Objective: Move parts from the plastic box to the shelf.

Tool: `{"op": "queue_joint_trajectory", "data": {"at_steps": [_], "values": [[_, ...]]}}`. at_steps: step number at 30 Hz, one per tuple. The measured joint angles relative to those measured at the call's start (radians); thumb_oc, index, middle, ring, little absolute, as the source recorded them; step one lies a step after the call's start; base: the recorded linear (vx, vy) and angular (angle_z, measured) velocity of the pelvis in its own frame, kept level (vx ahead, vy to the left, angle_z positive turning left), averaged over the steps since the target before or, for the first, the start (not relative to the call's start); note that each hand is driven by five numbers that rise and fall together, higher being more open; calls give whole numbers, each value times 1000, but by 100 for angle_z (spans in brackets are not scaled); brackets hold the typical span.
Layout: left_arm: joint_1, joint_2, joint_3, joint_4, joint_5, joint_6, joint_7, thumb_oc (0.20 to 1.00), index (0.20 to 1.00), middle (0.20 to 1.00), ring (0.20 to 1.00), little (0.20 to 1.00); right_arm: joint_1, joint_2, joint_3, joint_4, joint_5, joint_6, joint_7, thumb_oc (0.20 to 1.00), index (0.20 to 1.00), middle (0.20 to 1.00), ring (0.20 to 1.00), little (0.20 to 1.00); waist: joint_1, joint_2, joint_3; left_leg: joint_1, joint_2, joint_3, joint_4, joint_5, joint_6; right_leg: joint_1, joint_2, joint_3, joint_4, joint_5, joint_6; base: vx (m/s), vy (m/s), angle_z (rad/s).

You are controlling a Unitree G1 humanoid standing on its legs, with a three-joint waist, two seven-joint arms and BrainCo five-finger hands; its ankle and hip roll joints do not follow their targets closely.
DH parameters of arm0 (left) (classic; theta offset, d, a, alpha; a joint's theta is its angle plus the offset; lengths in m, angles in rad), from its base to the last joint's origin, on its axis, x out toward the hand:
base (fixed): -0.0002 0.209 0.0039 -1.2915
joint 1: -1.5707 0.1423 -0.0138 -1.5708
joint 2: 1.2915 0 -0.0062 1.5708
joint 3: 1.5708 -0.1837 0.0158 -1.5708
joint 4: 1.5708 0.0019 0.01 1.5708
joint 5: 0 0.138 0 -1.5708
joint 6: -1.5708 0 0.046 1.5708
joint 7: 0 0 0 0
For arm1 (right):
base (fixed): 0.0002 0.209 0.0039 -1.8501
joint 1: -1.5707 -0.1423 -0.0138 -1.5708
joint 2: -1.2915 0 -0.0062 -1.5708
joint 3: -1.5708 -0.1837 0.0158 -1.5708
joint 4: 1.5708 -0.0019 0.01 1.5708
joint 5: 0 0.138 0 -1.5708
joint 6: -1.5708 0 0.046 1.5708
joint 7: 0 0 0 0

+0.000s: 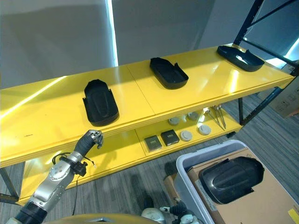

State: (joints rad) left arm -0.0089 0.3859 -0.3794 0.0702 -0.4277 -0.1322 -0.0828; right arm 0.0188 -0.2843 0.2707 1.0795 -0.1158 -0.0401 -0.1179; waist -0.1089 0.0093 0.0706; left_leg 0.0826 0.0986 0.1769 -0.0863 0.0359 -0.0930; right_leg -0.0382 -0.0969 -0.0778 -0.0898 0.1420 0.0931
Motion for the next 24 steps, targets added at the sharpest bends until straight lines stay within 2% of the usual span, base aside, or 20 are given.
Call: {"op": "queue_joint_trajectory", "data": {"at_steps": [6, 14, 17, 24], "values": [[-175, -36, -15, 72, 20, 1, 85, 200, 200, 200, 200, 200, -43, 0, 28, -2, 0, 0, -37, 1000, 1000, 1000, 1000, 1000, -17, -9, 55, -36, 0, 14, 1, 7, 2, -51, 3, 10, 0, 18, 3, -3, -15, -8], [-219, -52, -7, 119, 31, -26, 168, 200, 200, 200, 200, 200, -47, 5, 43, -2, -8, -1, -40, 1000, 1000, 1000, 1000, 1000, -30, -7, 70, -46, -1, 21, 1, 6, 2, -65, 2, 14, 0, 16, 5, 3, -1, 0], [-281, -51, -1, 161, 41, -41, 195, 200, 200, 200, 200, 200, -63, 4, 43, -2, -8, -2, -46, 1000, 1000, 1000, 1000, 1000, -29, -5, 95, -55, -3, 22, 0, 6, 3, -73, 1, 15, 0, 17, 6, 0, 0, 0], [-363, -51, 32, 227, 50, -55, 272, 200, 200, 200, 200, 200, -66, 2, 43, -1, -7, -4, -67, 1000, 1000, 1000, 1000, 1000, -38, 0, 103, -74, -2, 42, 0, 7, 2, -104, 4, 32, 0, 25, 5, -17, 1, -8]]}}
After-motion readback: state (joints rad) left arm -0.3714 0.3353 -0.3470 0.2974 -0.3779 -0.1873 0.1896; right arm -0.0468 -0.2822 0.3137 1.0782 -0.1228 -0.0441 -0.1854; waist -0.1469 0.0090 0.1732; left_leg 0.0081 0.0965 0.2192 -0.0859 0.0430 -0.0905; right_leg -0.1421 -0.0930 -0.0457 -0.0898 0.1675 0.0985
